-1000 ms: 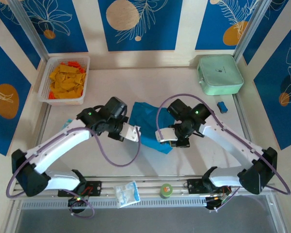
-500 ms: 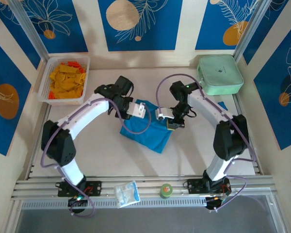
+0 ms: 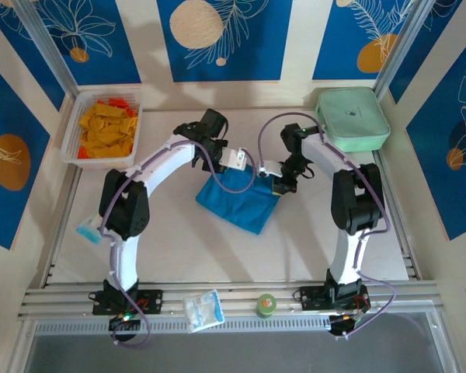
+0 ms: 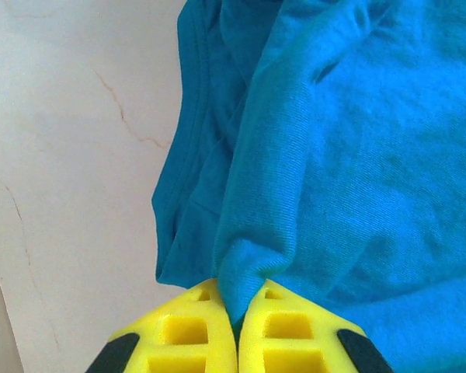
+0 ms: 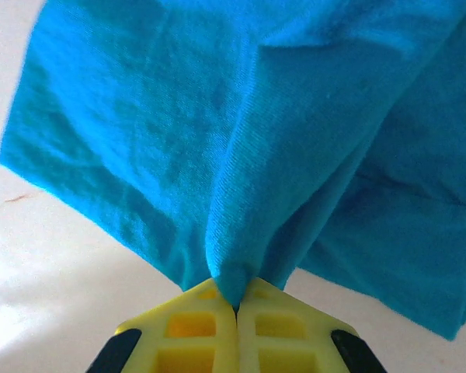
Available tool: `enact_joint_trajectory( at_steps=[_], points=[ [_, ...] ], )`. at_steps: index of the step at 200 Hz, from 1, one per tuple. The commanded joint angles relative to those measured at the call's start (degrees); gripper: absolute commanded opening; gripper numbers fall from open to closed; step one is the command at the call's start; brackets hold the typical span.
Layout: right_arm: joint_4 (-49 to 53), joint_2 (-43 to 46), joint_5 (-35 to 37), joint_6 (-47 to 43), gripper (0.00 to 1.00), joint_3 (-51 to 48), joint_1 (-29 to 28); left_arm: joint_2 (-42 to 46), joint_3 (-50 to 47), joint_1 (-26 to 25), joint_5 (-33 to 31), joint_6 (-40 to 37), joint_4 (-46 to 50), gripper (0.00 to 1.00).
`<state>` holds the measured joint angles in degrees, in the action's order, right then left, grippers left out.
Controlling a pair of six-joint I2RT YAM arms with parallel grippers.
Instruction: Fold and stack the t-shirts
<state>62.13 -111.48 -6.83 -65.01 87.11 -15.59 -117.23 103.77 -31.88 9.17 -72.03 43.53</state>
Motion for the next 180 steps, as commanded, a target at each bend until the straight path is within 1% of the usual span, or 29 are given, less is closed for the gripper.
enact_joint_trajectory(
  at_steps=[1,18,44,85,130,160,180],
  points=[
    [-4.2,-2.6,1.3,3.1,0.0,2.0,0.7,-3.6,1.4,1.8,-0.3,0.0,-2.6,0.0],
    [-7.3,-3.8,2.7,5.2,0.0,2.6,1.6,-5.5,1.4,2.3,-1.3,0.6,-5.7,0.0],
    [-10.5,-4.0,2.2,7.4,0.0,3.0,3.1,-7.0,1.4,3.1,-1.4,2.0,-10.1,0.0],
    [-12.3,-2.3,-2.1,8.0,0.0,3.8,4.1,-7.5,0.6,4.2,0.0,3.1,-11.9,0.0],
    [-13.7,-3.0,-8.5,8.4,0.0,6.9,4.1,-5.7,-4.6,5.3,1.7,4.6,-16.3,0.0],
    [-14.7,-4.8,-8.2,9.4,0.0,9.2,4.1,-4.9,-6.2,6.3,3.0,7.2,-19.8,0.0],
    [-14.1,-7.9,-5.7,10.3,0.0,11.2,4.1,-5.9,-5.4,6.7,2.7,9.1,-22.0,0.0]
  ],
)
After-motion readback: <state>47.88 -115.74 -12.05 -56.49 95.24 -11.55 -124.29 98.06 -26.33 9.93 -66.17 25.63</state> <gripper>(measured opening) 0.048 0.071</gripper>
